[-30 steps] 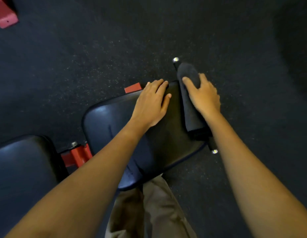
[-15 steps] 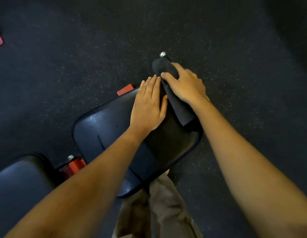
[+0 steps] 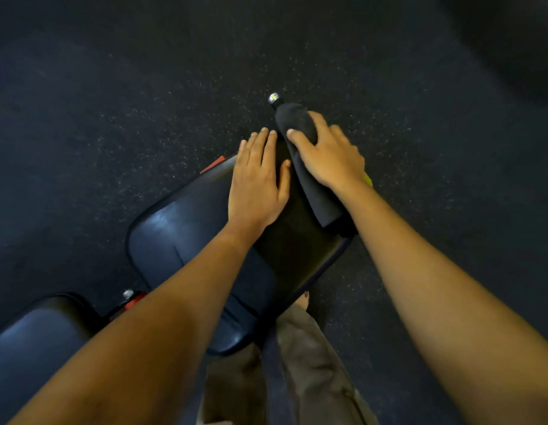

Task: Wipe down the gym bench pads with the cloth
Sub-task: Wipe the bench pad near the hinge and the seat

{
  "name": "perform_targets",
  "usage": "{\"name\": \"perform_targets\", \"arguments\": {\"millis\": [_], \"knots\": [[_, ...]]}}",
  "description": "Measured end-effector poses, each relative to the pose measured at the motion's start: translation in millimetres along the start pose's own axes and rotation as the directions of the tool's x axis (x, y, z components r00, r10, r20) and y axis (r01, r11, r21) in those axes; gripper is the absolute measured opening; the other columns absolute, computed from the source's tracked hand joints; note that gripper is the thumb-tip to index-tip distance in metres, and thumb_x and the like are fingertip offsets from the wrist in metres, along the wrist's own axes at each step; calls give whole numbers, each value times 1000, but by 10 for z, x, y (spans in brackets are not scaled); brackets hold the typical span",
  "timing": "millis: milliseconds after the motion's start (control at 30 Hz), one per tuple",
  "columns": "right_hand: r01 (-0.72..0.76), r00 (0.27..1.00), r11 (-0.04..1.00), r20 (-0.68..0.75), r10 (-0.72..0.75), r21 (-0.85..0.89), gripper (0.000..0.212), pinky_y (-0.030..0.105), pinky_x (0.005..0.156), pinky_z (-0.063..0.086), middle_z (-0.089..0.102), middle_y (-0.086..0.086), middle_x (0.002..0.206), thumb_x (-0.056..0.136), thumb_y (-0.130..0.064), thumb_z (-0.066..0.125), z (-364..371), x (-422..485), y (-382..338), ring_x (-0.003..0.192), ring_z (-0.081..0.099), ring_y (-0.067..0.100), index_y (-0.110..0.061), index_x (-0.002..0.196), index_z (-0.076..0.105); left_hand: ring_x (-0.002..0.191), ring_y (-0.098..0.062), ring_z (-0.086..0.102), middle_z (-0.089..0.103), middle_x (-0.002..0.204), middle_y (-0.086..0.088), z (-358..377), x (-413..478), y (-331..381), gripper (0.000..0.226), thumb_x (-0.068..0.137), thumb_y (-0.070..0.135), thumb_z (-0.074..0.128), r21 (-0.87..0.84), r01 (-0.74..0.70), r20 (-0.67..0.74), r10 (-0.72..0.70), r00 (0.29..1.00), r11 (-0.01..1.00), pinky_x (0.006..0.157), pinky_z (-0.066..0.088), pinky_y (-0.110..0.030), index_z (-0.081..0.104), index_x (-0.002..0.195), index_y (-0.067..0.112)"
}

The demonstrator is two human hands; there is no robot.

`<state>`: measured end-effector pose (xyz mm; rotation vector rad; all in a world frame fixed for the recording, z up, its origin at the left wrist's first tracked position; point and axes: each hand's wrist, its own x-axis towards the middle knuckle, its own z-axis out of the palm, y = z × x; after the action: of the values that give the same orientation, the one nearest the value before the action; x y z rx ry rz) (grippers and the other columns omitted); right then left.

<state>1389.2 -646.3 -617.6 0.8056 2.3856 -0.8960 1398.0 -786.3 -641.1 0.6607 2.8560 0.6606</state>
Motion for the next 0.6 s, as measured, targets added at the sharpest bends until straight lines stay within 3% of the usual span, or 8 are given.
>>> {"name": "perform_targets", "arguments": {"millis": [100, 200, 300, 367, 500, 600], "knots": [[-8, 1000, 999, -28, 9, 39, 64, 50, 103, 33, 35, 4, 149, 91, -69, 33, 11, -188, 204, 133, 38, 35, -45, 148, 18, 138, -32, 32, 40, 145, -20, -16, -19, -3, 52, 97, 30, 34, -4, -34, 10, 34, 999, 999, 115, 10, -35, 41, 138, -1], [-99, 974, 982, -185, 128, 160, 64, 44, 100, 34, 37, 4, 147, 91, -66, 40, 140, -601, 485, 130, 41, 32, -42, 148, 22, 138, -31, 33, 40, 146, -18, -60, -144, 8, 46, 98, 25, 38, -7, -174, 48, 174, 984, 985, 114, 11, -35, 45, 137, 1], [-201, 877, 863, -307, 369, 464, 63, 40, 100, 32, 37, 4, 146, 93, -58, 45, 409, -996, 606, 129, 42, 29, -38, 149, 25, 137, -31, 33, 41, 145, -18, -134, -457, -42, 45, 97, 23, 39, -41, -315, 88, 317, 944, 948, 115, 13, -35, 46, 135, 0], [-190, 797, 767, -360, 485, 613, 63, 40, 100, 32, 36, 5, 147, 95, -53, 47, 632, -1206, 562, 128, 42, 28, -37, 150, 22, 138, -30, 31, 40, 146, -18, -216, -720, -153, 45, 98, 22, 39, -69, -350, 94, 356, 930, 934, 116, 12, -34, 45, 136, -1], [-151, 705, 686, -409, 579, 711, 71, 45, 101, 35, 25, 6, 153, 93, -53, 50, 1272, -1666, 327, 130, 41, 31, -40, 152, 12, 139, -27, 24, 34, 148, -18, -378, -1229, -470, 47, 98, 23, 38, -84, -347, 110, 355, 928, 934, 116, 8, -32, 41, 138, -1], [-187, 732, 701, -379, 567, 688, 77, 53, 105, 36, 21, 10, 155, 85, -69, 39, 1854, -2189, 113, 137, 33, 35, -43, 150, 7, 141, -25, 18, 29, 150, -17, -432, -1504, -705, 51, 98, 25, 37, -64, -351, 147, 357, 923, 934, 116, 5, -32, 35, 141, -1]]}}
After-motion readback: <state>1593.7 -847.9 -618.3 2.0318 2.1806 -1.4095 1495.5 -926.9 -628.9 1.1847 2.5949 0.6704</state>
